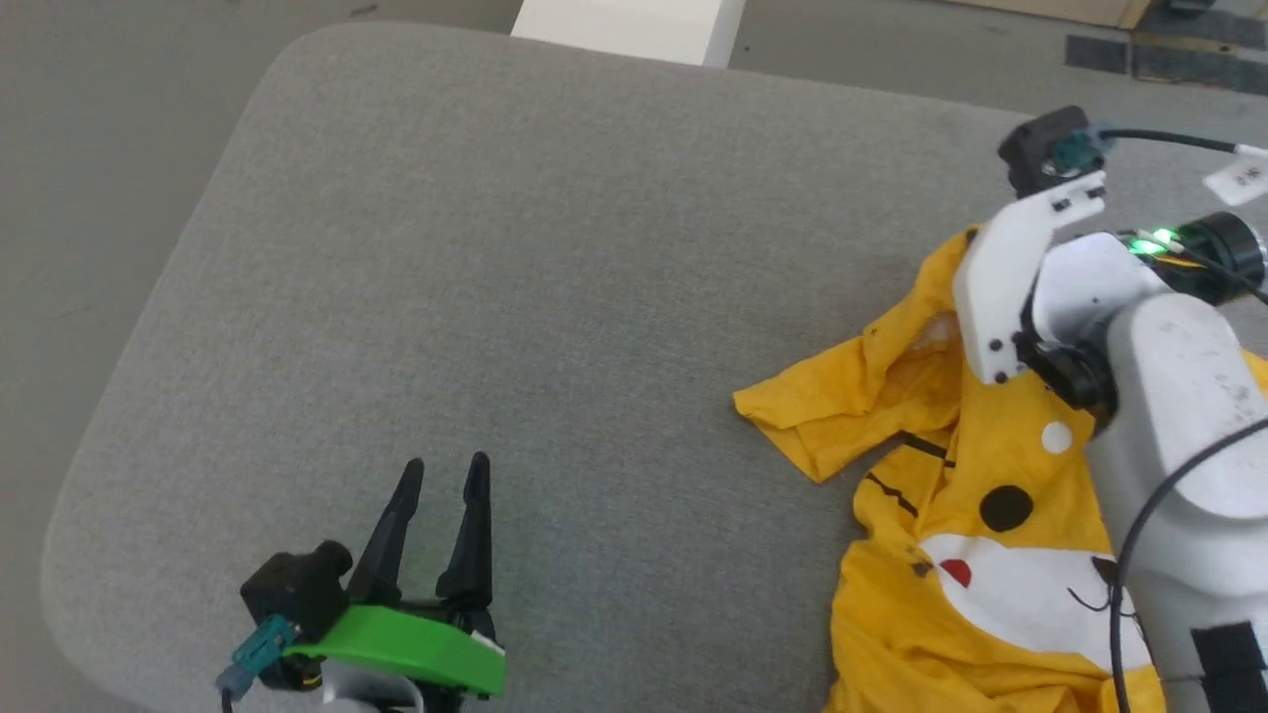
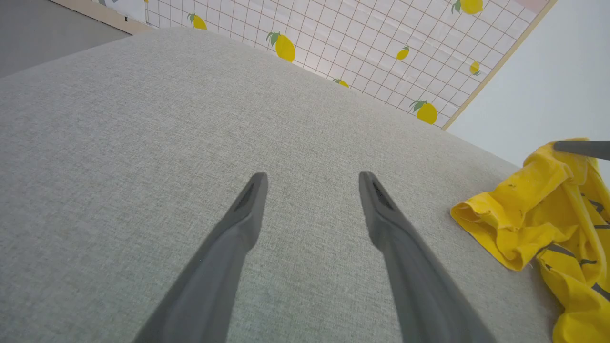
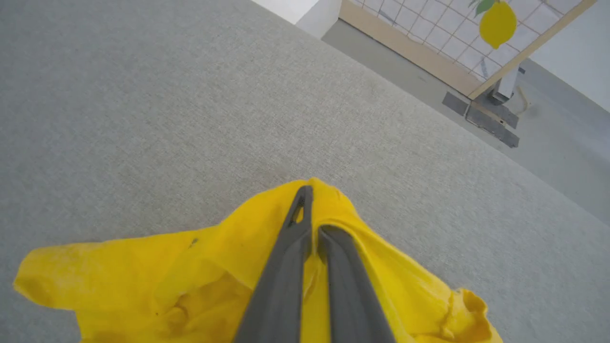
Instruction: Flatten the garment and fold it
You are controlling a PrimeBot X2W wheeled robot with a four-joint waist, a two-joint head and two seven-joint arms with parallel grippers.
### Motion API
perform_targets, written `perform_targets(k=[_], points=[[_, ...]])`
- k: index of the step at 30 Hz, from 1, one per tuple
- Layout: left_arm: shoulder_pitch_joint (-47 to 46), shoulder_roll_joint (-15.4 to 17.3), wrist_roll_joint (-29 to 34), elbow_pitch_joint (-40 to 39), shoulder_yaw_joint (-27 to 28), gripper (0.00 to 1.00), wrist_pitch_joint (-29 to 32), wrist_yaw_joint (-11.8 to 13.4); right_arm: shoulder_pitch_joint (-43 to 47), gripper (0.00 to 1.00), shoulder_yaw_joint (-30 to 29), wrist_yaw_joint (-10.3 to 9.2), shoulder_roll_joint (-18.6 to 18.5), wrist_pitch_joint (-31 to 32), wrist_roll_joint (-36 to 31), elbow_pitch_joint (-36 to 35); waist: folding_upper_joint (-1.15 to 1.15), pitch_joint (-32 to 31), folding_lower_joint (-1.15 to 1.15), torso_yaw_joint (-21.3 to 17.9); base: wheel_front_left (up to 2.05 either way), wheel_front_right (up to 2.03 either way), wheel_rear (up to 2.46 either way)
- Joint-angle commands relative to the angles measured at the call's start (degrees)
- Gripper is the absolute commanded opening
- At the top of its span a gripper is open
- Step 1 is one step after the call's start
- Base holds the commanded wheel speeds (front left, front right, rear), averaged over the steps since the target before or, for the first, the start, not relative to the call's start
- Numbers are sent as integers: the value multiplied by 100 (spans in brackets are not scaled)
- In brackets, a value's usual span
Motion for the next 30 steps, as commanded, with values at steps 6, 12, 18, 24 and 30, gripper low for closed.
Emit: perform_targets(k=[6, 12, 18, 24, 30], points=[[-260, 64, -118, 127, -120, 100, -26, -41, -450, 44, 29, -9, 346, -800, -491, 1252, 0, 290, 0, 400, 0, 0, 0], [-297, 76, -129, 188, -104, 100, -26, -41, -676, 100, -167, -9, 495, -1181, -718, 2131, 0, 249, 0, 363, 0, 0, 0], [-165, 95, -57, 196, -2, 100, -26, -41, -872, 100, -107, -9, 617, -1464, -63, 2231, 0, -43, 0, 97, 0, 0, 0], [133, 74, 102, 137, 212, 100, -26, -40, -453, 100, -126, -9, 279, -1623, 741, 1268, 0, -500, 0, -237, 0, 0, 0], [463, 44, 270, -47, 437, 100, -26, -19, 954, 100, -822, -9, 4, -1922, 695, -505, 0, -817, 0, -580, 0, 0, 0]])
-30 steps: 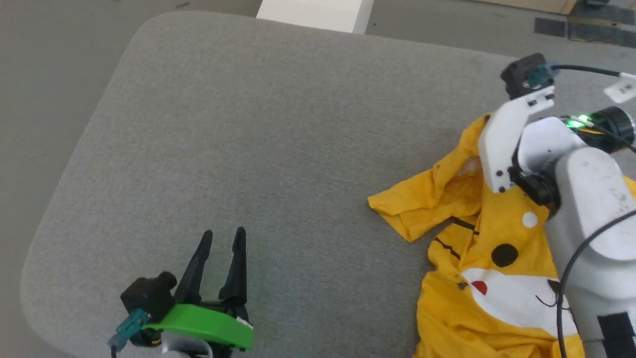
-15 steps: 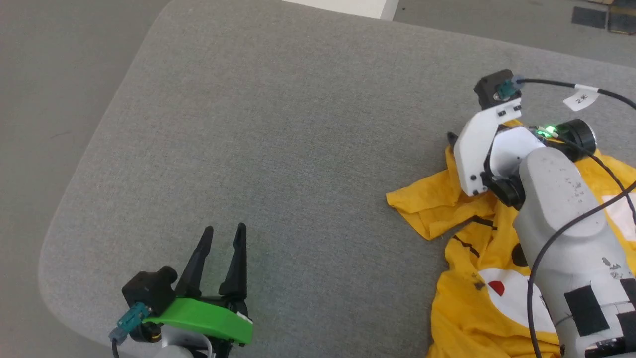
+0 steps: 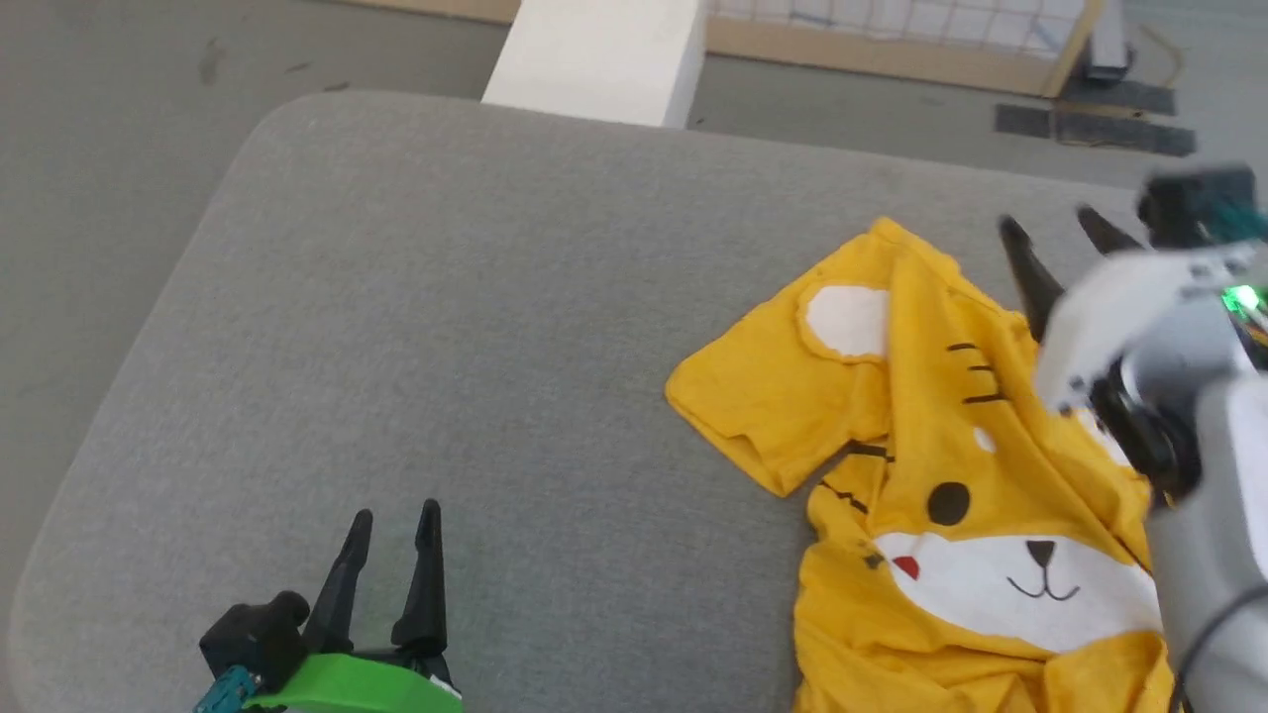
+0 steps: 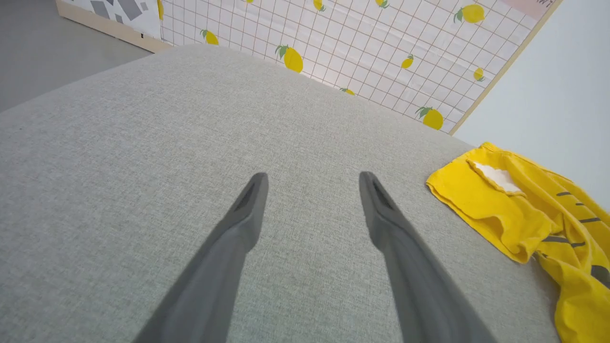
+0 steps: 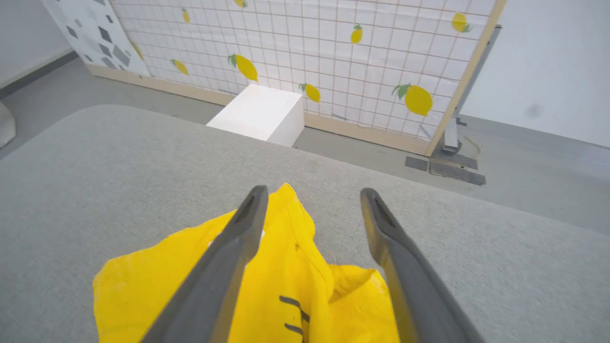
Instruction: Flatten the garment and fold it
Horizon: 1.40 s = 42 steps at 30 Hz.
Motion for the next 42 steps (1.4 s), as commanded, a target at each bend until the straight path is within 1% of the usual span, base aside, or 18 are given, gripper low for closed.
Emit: perform_targets(k=[1, 4, 8, 12, 15, 20, 24, 26, 31, 35, 37, 38, 40, 42], points=[[80, -4, 55, -46, 42, 100, -26, -18, 385, 100, -120, -8, 77, -51, -54, -307, 0, -318, 0, -345, 0, 0, 0], [202, -15, 115, -97, 83, 100, -26, -9, 1242, 100, -457, -8, 328, -93, -148, -1105, 0, -430, 0, -507, 0, 0, 0], [331, -29, 171, -141, 72, 100, -26, 2, 2277, 100, -701, -8, 615, -271, -326, -1888, 0, -553, 0, -669, 0, 0, 0], [411, -38, 209, -191, 55, 100, -26, 7, 3231, 100, -825, -8, 804, -668, -458, -2351, 0, -621, 0, -763, 0, 0, 0], [476, -43, 227, -257, 71, 100, -26, 9, 3798, 100, -835, -8, 845, -1111, -664, -2535, 0, -650, 0, -819, 0, 0, 0], [663, -59, 261, -405, 127, 100, -26, 6, 4461, 100, -926, -8, 852, -2122, -452, -2412, 0, -671, 0, -910, 0, 0, 0], [793, -78, 280, -486, 169, 100, -26, 4, 4702, 100, -966, -8, 853, -2811, -353, -2112, 0, -679, 0, -970, 0, 0, 0], [840, -87, 313, -505, 188, 100, -26, 16, 4737, 100, -950, -8, 853, -3060, -257, -1963, 0, -667, 0, -1008, 0, 0, 0], [773, -94, 542, -548, 128, 100, -26, 56, 4663, 100, -815, -8, 853, -3354, -196, -1695, 0, -635, 0, -1078, 0, 0, 0], [443, 27, 802, -622, -12, 100, 32, 63, 4563, 100, -787, -8, 854, -3432, -208, -1623, 0, -593, 0, -1115, 0, 0, 0], [135, 154, 929, -698, -105, 100, 208, 54, 4527, 100, -798, -8, 854, -3451, -226, -1624, 0, -550, 0, -1122, 0, 0, 0], [-317, 312, 1031, -764, -233, 100, 501, 35, 4488, 100, -821, -8, 854, -3467, -242, -1611, 0, -469, 0, -1118, 0, 0, 0], [-764, 483, 1140, -721, -423, 100, 896, 14, 4451, 100, -807, -8, 854, -3473, -245, -1576, 0, -413, 0, -1123, 0, 0, 0], [-1198, 556, 1116, -576, -604, 100, 1384, -3, 4417, 100, -788, -8, 854, -3482, -235, -1549, 0, -343, 0, -1132, 0, 0, 0]])
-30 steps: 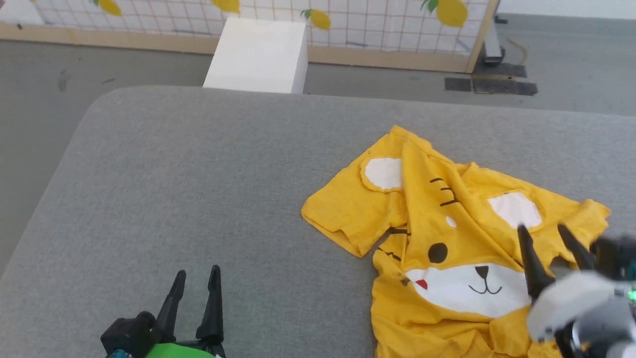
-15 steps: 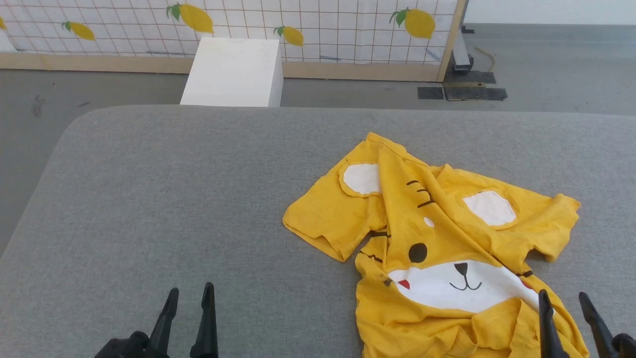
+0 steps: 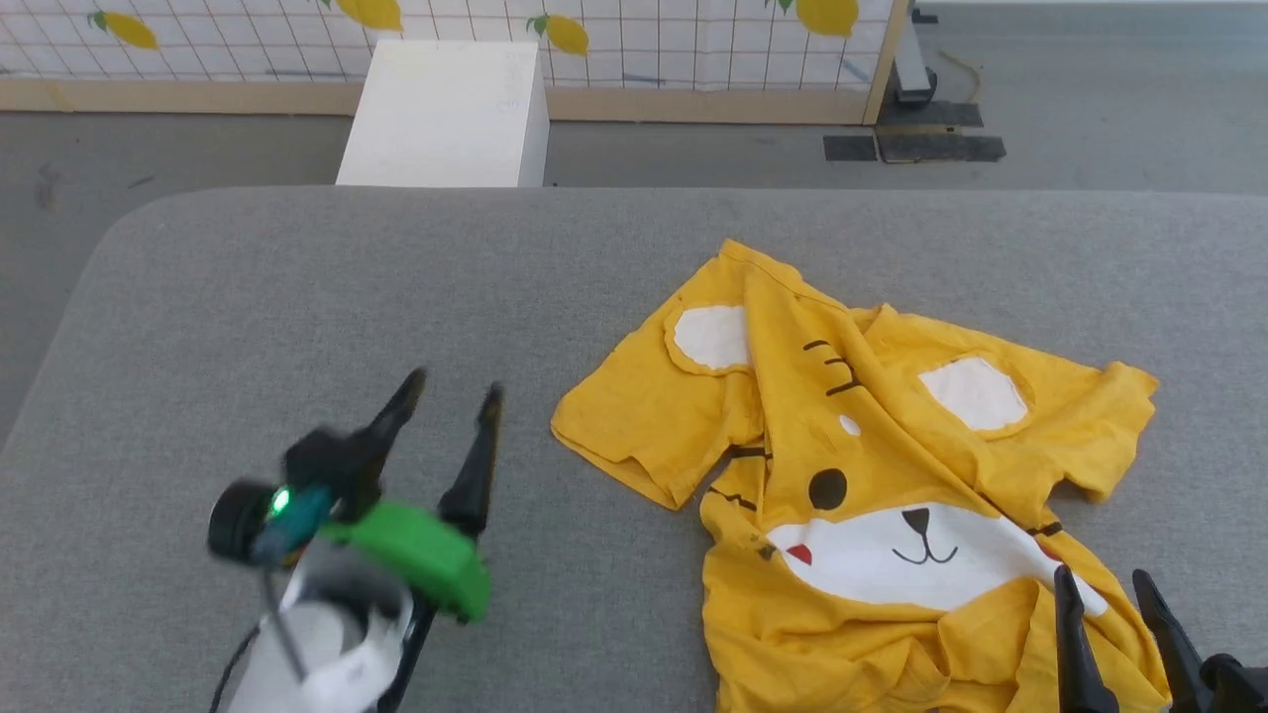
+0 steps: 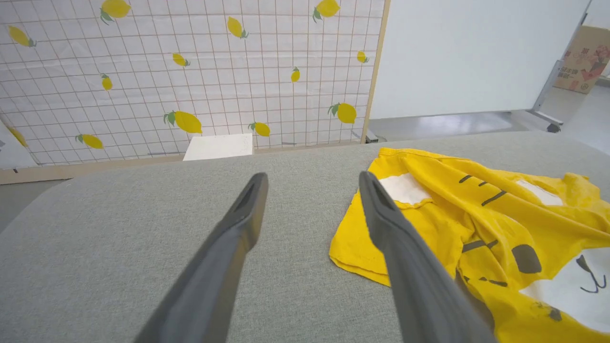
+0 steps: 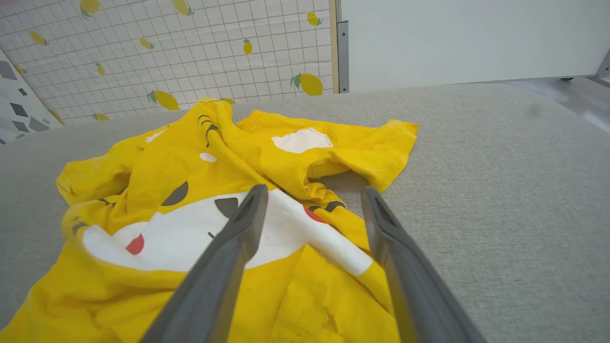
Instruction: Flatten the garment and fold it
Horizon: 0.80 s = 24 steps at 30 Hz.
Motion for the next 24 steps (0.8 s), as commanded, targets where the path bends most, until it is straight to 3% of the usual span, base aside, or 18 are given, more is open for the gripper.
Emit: perform_targets(k=[1, 6, 14, 24], points=[[-293, 78, 18, 120, -161, 100, 306, -17, -111, 100, 23, -8, 9, -58, -6, 25, 0, 95, 0, -20, 0, 0, 0], [-1125, 122, -268, 790, -628, 100, 1429, -39, -230, 100, 134, -8, 9, -83, 27, 70, 0, 327, 0, -158, 0, 0, 0], [-1699, 197, -679, 1936, -943, 100, 2302, -46, -358, 100, 195, -8, 9, -137, 69, 180, 0, 610, 0, -479, 0, 0, 0], [-2068, 185, -898, 2889, -830, 100, 2351, 9, -430, 100, 253, -8, 9, -183, 92, 207, 0, 838, 0, -703, 0, 0, 0]])
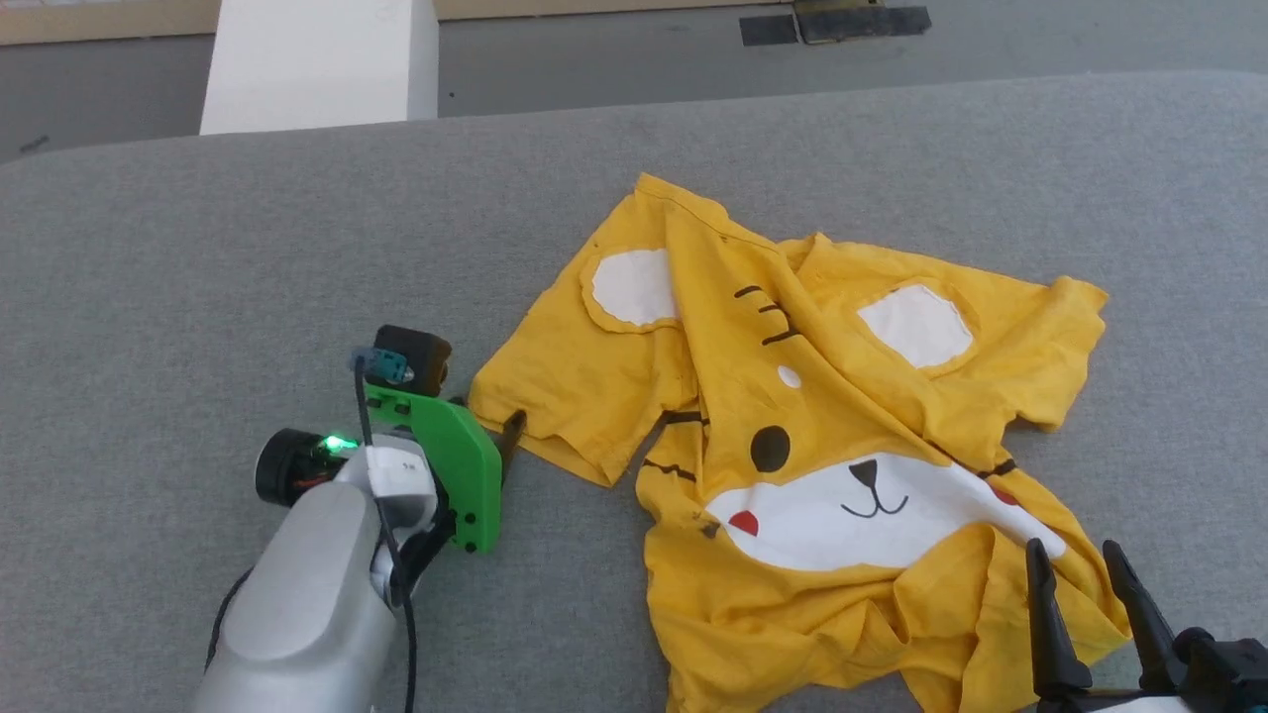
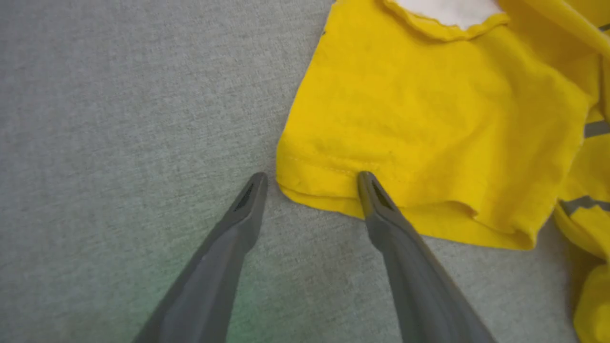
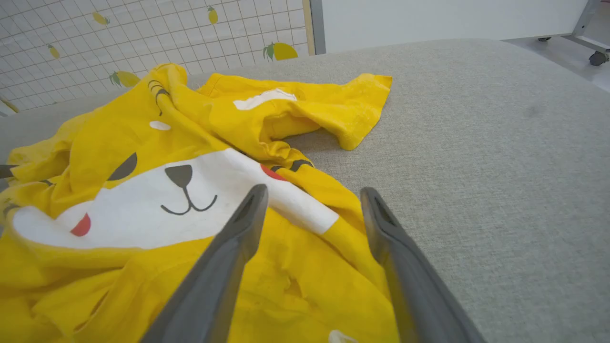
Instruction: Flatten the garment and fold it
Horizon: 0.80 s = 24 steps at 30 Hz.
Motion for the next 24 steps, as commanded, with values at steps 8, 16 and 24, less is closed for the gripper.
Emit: perform_targets(k=[8, 16, 24], points=[[-63, -159, -387, 863, -136, 0, 628, -2, -203, 100, 9, -8, 9, -60, 54, 27, 0, 219, 0, -135, 0, 0, 0], [19, -263, -887, 667, -29, 0, 481, -31, -200, 100, -83, -8, 9, -69, -1, 112, 0, 44, 0, 86, 0, 0, 0], [741, -244, -1639, -148, 647, 0, -150, 0, -97, 100, -85, -8, 9, 9, -60, 162, 0, -340, 0, 362, 0, 0, 0]])
